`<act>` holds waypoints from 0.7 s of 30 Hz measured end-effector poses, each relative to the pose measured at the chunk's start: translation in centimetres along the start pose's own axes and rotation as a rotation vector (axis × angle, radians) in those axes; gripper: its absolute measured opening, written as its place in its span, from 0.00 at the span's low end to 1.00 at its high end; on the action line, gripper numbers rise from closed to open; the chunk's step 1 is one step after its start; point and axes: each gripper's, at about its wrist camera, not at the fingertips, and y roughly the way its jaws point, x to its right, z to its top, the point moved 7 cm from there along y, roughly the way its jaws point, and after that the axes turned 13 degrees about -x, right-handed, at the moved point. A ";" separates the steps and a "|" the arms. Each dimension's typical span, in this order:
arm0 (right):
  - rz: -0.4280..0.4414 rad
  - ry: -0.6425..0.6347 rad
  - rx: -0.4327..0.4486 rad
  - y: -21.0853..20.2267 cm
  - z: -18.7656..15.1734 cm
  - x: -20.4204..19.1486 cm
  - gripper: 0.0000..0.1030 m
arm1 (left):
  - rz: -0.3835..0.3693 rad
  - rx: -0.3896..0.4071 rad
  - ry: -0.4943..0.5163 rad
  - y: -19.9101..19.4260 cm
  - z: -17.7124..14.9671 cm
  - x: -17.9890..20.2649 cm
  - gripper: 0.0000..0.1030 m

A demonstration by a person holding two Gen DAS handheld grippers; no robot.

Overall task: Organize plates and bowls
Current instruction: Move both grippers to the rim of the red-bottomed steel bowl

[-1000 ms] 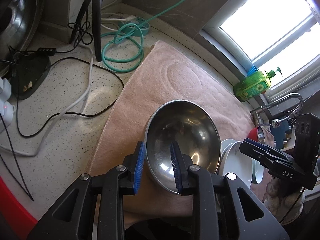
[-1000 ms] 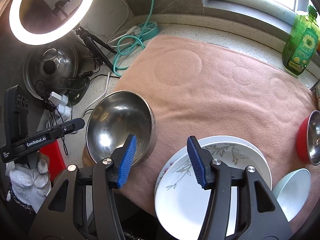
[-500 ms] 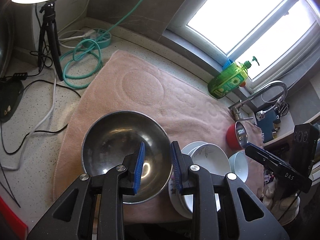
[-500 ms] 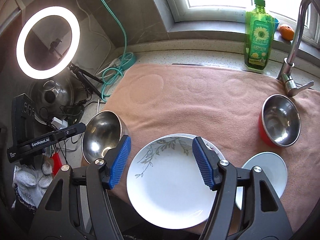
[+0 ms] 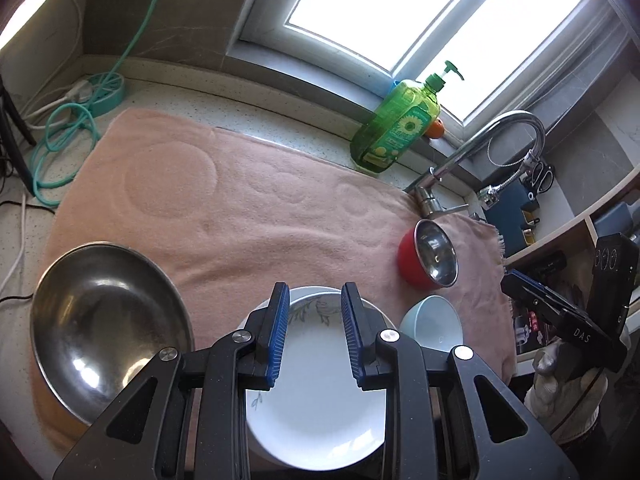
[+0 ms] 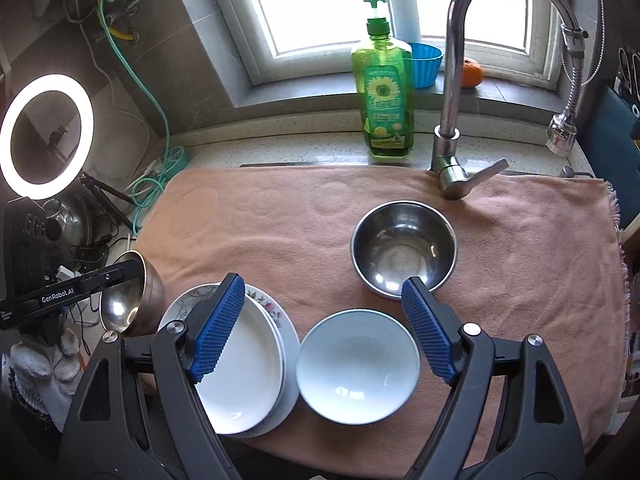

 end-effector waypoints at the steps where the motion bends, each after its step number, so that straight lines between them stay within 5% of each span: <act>1: -0.011 0.005 0.004 -0.1 0.0 0.8 0.81 | -0.006 -0.005 0.006 0.4 0.1 0.6 0.24; 8: -0.099 0.016 0.006 -0.4 0.2 5.6 0.81 | -0.020 -0.033 0.053 3.6 1.5 4.9 0.24; 19: -0.061 0.078 -0.049 2.0 1.2 11.5 0.81 | -0.040 -0.092 0.098 9.2 4.0 9.7 0.24; 21: -0.069 0.075 -0.054 2.6 1.6 12.2 0.74 | -0.041 -0.108 0.097 10.3 4.4 10.2 0.24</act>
